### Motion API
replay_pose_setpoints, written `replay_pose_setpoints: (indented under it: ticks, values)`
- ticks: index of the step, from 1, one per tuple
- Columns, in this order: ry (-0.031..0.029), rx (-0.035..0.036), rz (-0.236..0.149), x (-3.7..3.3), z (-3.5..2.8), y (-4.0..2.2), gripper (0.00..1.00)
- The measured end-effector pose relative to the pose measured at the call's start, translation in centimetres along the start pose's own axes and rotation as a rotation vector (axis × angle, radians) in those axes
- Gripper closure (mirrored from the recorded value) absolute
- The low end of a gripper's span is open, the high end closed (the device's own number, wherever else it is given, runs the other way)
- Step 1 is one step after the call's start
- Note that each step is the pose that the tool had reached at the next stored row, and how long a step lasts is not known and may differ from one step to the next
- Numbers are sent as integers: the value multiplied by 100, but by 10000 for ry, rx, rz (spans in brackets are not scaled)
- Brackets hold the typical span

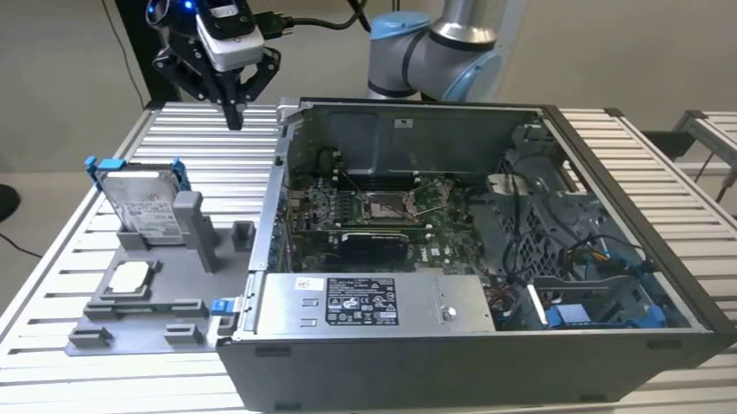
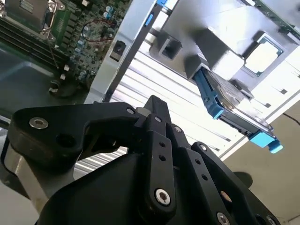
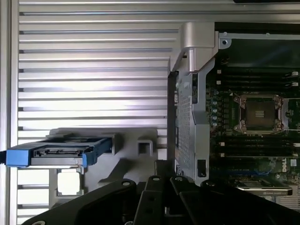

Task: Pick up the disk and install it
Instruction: 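Reach for the disk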

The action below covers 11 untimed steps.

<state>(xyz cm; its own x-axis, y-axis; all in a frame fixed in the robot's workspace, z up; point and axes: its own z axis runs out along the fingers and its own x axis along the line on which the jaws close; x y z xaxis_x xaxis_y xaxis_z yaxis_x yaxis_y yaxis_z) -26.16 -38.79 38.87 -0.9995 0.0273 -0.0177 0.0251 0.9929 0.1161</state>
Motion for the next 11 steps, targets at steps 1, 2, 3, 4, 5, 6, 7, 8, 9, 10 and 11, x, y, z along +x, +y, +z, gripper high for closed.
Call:
replay_pose_setpoints:
  ticks: [1,2,3,4,5,6,7,8,9,10,11]
  values:
    - [0,-1,-1,24,2,3,100]
    - [1,0,-1,47,4,7,100]
    - [0,0,-2,65,7,13,100]
    - [-1,-1,-2,81,11,20,100]
    - [-1,-1,-2,98,14,27,100]
    - [0,-1,-2,115,16,33,100]
    - [1,0,-2,132,19,40,100]
    - [2,2,-3,153,21,46,100]
    - [2,1,-4,176,25,53,100]
    - [2,1,-5,199,28,60,100]
    - [1,0,-5,224,31,66,100]
